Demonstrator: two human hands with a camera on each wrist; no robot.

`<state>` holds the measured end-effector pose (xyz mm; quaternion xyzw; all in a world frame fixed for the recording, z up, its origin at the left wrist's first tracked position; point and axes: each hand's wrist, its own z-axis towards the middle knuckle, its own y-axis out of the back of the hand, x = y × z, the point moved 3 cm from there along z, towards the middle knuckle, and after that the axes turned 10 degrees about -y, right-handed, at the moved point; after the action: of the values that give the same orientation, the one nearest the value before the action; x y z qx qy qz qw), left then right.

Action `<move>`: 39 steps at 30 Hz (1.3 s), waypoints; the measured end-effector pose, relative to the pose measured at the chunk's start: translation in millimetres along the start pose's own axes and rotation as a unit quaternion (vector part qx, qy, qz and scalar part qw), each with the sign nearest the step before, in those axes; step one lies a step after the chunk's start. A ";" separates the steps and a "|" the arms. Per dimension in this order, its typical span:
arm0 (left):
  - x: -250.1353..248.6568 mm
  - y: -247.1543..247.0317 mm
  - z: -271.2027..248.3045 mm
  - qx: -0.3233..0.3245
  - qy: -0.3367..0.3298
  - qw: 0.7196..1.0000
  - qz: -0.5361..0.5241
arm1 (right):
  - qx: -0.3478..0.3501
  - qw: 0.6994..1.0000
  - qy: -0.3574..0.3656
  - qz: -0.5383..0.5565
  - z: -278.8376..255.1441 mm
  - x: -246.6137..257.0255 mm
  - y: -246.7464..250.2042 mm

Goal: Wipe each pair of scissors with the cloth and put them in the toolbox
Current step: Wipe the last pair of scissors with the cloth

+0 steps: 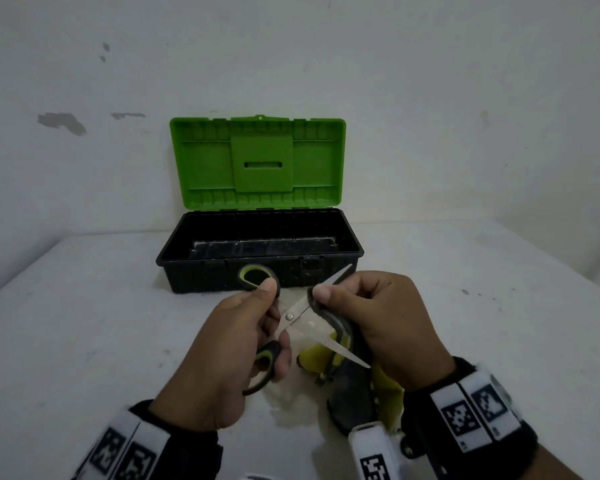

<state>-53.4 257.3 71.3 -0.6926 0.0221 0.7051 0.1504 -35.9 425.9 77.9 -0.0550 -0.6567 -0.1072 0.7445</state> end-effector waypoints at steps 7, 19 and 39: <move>3.1 3.2 -2.2 0.011 0.025 1.000 -0.013 | 0.034 0.999 0.005 -0.002 -3.8 0.9 -4.2; 5.7 1.7 -3.4 0.029 0.047 0.998 -0.008 | 0.033 0.999 0.021 -0.019 -2.8 -8.8 -1.8; 5.5 1.6 -2.1 0.021 0.051 0.998 0.004 | -0.032 0.999 0.025 -0.026 18.6 -5.4 21.5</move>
<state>-51.8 256.3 65.5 -0.7240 0.0470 0.6692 0.1606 -49.5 451.4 76.3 -0.0589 -0.6356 -0.1487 0.7552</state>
